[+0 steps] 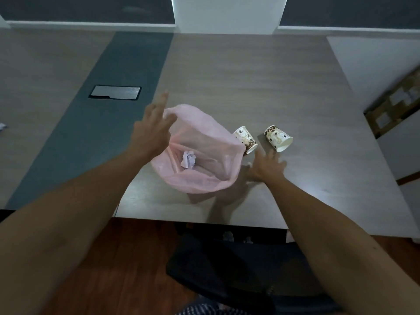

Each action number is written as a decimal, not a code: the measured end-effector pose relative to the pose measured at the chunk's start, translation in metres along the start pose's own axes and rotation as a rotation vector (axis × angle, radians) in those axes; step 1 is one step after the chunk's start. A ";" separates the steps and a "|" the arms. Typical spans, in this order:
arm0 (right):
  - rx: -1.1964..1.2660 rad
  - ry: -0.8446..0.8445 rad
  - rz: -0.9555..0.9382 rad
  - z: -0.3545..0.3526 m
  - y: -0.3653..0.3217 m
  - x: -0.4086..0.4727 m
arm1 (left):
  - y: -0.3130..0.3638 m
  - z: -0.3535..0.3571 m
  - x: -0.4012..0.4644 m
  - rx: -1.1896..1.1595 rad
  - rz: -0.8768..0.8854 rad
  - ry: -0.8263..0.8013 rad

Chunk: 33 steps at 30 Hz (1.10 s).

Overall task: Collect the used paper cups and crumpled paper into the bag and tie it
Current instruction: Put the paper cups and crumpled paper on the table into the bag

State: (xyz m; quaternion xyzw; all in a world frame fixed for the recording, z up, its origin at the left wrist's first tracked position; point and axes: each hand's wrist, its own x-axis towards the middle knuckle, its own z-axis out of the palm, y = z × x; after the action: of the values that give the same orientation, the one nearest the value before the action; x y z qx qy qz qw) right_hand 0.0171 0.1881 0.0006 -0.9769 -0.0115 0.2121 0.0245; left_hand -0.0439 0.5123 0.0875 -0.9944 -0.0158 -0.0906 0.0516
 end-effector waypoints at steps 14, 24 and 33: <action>0.912 0.475 -0.248 -0.026 -0.007 -0.020 | 0.017 0.000 0.045 -0.118 0.073 -0.165; 0.931 0.057 -0.236 -0.024 -0.101 -0.017 | 0.016 0.003 0.045 -0.206 0.061 -0.141; 0.541 0.201 0.069 -0.017 -0.032 0.079 | 0.007 0.006 0.041 -0.129 0.101 -0.020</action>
State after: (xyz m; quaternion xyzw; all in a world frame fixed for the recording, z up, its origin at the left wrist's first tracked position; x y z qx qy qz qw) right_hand 0.0960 0.2222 -0.0148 -0.9507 0.0815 0.1105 0.2780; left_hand -0.0021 0.5067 0.0882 -0.9961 0.0395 -0.0787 -0.0084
